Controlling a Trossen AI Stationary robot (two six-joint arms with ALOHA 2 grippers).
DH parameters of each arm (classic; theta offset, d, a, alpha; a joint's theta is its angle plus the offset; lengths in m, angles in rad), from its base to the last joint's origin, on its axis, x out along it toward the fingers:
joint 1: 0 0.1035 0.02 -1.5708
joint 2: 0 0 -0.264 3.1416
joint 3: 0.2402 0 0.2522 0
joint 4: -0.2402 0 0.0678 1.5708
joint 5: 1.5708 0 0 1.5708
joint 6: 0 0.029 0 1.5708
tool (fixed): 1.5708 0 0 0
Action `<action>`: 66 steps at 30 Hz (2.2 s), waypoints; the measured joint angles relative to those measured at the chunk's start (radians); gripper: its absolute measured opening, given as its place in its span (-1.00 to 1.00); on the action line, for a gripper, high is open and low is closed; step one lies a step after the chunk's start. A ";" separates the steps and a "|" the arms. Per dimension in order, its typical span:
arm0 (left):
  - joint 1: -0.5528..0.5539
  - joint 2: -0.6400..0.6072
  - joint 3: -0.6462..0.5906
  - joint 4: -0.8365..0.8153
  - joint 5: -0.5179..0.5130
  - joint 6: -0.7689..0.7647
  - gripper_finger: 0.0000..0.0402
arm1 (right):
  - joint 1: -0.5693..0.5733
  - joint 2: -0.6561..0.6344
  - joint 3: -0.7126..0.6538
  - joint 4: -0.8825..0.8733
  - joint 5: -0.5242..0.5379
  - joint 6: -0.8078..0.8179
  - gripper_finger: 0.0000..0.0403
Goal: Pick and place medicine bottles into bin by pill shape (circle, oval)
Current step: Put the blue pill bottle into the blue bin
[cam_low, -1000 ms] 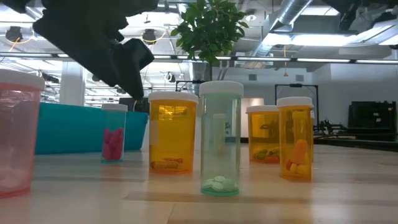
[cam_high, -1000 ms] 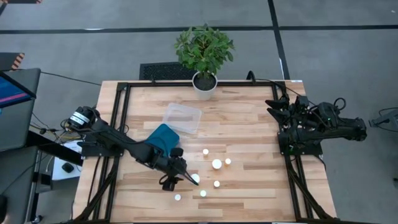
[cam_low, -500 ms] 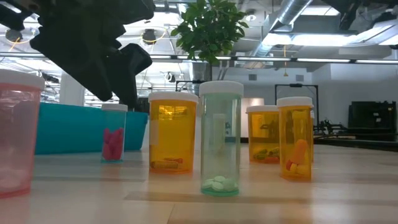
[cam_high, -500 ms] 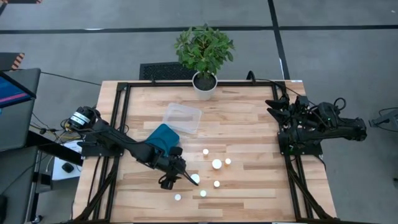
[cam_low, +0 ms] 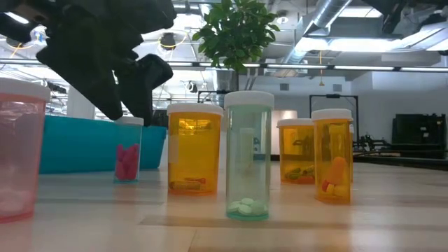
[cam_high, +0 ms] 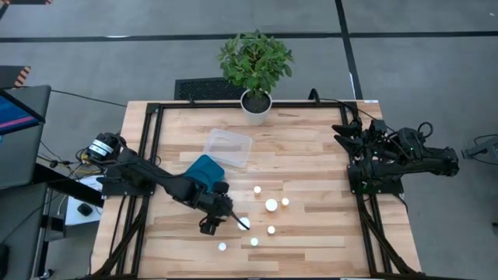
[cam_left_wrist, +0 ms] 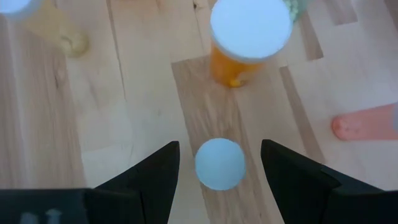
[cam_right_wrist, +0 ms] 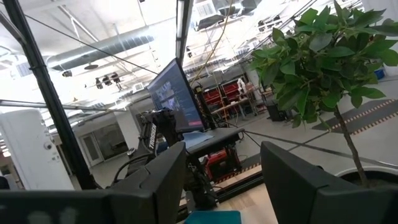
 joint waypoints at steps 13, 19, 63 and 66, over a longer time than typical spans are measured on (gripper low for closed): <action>0.023 0.006 0.000 -0.004 0.040 0.022 0.04 | 0.000 0.000 0.000 -0.001 0.000 0.000 0.06; 0.023 0.006 0.000 -0.005 0.037 0.024 -0.17 | -0.001 0.000 0.000 -0.004 0.000 0.000 0.05; 0.195 -0.466 -0.007 -0.538 -0.420 -0.405 -0.43 | -0.001 0.000 0.000 -0.033 0.000 0.000 0.01; 0.196 -0.418 -0.030 -0.518 -0.442 -0.418 -0.43 | -0.001 0.000 0.000 -0.033 0.000 0.000 0.00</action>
